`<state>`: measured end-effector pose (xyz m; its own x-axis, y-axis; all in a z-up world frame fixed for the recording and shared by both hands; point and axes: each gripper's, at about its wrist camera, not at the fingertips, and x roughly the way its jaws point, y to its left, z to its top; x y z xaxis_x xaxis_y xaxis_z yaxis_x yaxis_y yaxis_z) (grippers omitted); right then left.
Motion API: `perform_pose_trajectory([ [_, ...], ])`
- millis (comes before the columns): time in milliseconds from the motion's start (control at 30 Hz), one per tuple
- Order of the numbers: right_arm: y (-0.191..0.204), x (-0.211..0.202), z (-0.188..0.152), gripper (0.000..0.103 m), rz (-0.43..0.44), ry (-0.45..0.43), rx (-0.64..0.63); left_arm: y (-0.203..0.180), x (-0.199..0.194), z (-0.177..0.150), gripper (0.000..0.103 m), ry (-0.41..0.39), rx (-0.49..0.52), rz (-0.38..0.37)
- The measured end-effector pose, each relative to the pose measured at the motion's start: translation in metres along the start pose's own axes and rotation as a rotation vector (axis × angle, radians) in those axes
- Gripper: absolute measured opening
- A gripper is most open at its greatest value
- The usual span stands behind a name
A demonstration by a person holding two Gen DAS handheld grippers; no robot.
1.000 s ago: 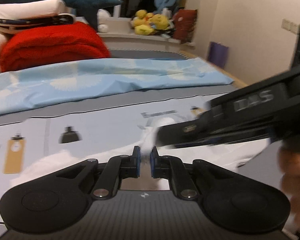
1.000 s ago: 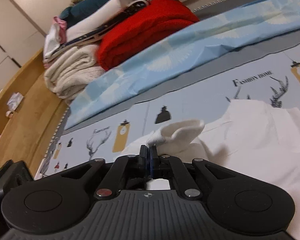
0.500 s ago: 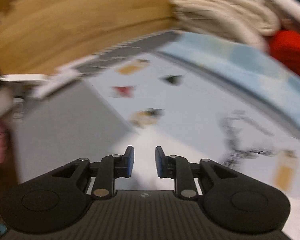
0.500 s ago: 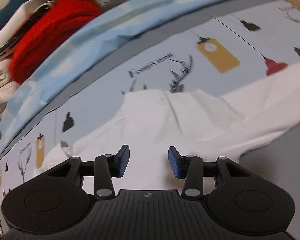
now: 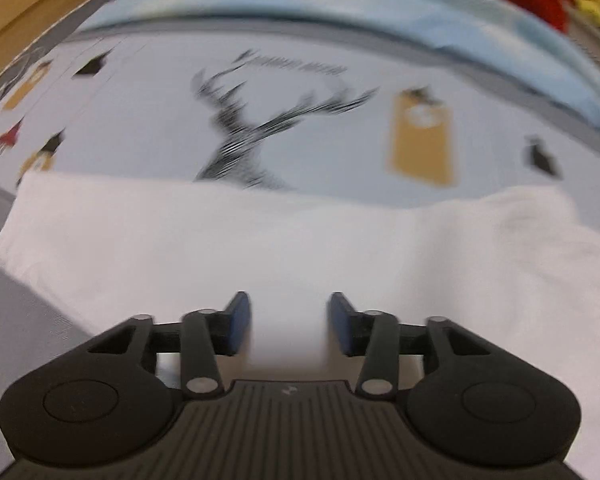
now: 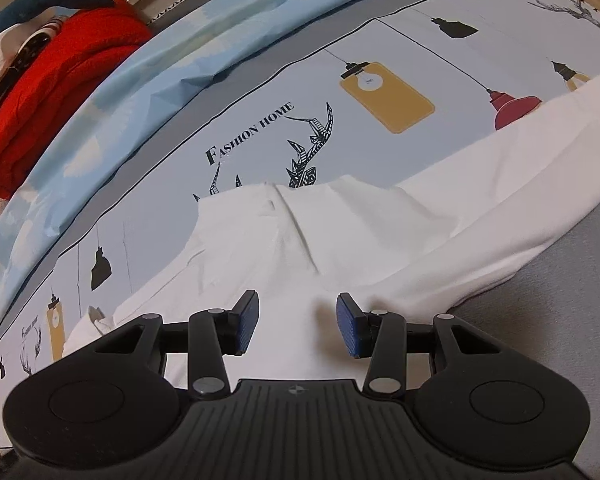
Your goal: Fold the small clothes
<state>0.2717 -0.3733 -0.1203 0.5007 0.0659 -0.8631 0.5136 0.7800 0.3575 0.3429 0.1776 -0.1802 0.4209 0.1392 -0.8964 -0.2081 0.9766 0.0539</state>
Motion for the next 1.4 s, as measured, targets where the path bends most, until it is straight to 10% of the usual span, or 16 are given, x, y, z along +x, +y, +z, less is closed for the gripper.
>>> perform_pose_trajectory([
  [467,0.003,0.005,0.001,0.046,0.016,0.021,-0.004,0.141,0.005,0.002,0.057,0.006,-0.290,0.314],
  [633,0.002,0.005,0.001,0.046,0.015,0.024,-0.005,0.217,-0.020,-0.010,0.057,-0.125,-0.739,0.143],
  [733,0.005,0.005,0.000,0.046,0.018,0.023,-0.018,0.239,-0.015,-0.017,0.047,-0.116,-0.826,0.103],
  [900,0.007,0.007,-0.003,0.046,0.009,0.028,-0.035,0.239,-0.006,-0.014,0.003,-0.125,-0.729,0.090],
  [967,0.007,0.009,-0.004,0.046,0.004,0.032,-0.039,0.240,-0.007,-0.012,0.003,-0.142,-0.700,0.123],
  [1100,0.007,0.013,-0.005,0.046,-0.006,0.037,-0.035,0.245,-0.029,-0.012,0.003,-0.207,-0.697,0.451],
  [1233,0.005,0.016,-0.004,0.046,-0.022,0.035,-0.023,0.241,-0.026,-0.011,0.030,-0.055,-0.770,0.369],
  [1400,-0.006,0.014,0.005,0.046,-0.054,0.006,0.012,0.174,-0.058,0.020,0.033,-0.171,-0.638,0.321],
])
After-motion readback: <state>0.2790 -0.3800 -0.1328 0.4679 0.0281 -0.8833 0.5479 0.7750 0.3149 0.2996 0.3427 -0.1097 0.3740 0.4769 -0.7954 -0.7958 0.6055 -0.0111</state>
